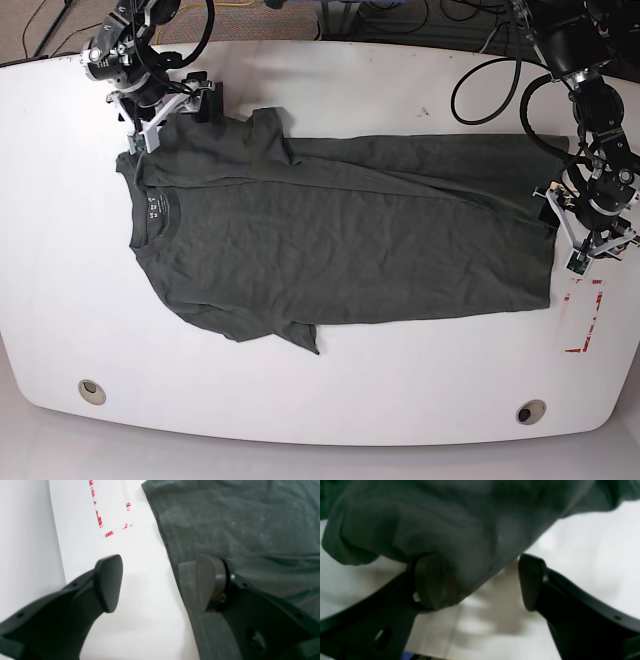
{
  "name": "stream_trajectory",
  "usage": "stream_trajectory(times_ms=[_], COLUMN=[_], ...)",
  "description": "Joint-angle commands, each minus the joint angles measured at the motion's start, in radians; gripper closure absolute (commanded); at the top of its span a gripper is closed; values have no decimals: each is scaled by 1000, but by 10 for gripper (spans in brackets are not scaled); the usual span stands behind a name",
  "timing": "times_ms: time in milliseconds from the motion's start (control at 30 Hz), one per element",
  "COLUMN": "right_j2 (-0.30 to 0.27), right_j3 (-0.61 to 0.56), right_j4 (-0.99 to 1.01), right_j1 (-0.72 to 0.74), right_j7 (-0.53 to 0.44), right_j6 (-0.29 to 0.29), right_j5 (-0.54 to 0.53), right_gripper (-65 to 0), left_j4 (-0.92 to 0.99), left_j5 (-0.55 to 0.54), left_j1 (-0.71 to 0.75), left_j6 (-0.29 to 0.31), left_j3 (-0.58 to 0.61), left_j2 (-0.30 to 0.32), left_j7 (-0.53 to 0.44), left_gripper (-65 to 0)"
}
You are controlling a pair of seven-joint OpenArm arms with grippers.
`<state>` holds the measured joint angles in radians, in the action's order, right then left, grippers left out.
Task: Layout the t-shirt on the table in an organized manner, then fold the t-shirt properly
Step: 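Open both grippers and release the flattened shirt, then move the right gripper along the sleeve and grasp the shoulder corner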
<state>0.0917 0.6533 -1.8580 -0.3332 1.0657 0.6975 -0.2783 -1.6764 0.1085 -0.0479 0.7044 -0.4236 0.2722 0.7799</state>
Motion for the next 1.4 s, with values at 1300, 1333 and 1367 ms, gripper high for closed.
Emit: stream_trajectory(times_ms=[1300, 1333, 1367], right_j2=[-28, -30, -30], right_j3=[-85, -85, -85], right_j4=[-124, -118, -105], right_j1=[191, 200, 216], right_j7=[60, 60, 60], right_j6=[1, 1, 1], right_j5=[-109, -109, -109], right_gripper=[0, 0, 0], left_j4=[-14, -14, -14], left_j5=[0, 0, 0], left_j1=[49, 49, 50], left_j6=[-6, -6, -6], left_j3=[-2, -2, -2], left_j2=[0, 0, 0], left_j7=[-17, -17, -17], left_gripper=[-414, -414, -414])
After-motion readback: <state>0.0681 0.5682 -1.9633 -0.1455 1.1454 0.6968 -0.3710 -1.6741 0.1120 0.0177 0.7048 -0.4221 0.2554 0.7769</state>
